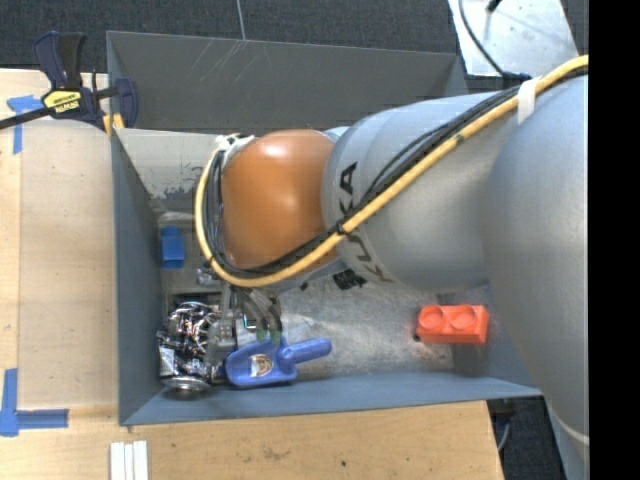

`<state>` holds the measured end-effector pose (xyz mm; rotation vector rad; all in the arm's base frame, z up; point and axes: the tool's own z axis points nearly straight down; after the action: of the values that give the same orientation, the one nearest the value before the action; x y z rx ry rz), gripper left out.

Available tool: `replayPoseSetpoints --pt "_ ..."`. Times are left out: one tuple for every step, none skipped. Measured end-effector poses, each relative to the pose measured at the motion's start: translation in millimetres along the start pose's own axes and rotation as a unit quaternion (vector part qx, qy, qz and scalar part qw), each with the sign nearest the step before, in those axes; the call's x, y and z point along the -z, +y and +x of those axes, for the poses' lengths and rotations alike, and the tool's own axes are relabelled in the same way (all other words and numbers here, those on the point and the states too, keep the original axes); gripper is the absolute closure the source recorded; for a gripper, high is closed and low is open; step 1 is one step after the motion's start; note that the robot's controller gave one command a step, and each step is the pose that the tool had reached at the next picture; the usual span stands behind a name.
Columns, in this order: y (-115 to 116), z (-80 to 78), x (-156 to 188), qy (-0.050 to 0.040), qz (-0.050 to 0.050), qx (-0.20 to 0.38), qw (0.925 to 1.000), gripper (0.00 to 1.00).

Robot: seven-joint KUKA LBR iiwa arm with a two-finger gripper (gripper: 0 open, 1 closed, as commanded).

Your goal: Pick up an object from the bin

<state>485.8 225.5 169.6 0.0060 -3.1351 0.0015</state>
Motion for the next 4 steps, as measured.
replayPoseSetpoints --pt "-1 -2.4 5 -0.0041 -0.001 -0.002 1.0 0.0" --pt "-1 -4.8 -45 -0.008 -0.002 0.096 0.9954 0.0" --pt "-3 -4.3 -89 -0.0128 -0.002 0.213 0.9769 0.0" --pt "-1 -5.9 -91 -0.0112 -0.006 0.12 0.9927 0.0"
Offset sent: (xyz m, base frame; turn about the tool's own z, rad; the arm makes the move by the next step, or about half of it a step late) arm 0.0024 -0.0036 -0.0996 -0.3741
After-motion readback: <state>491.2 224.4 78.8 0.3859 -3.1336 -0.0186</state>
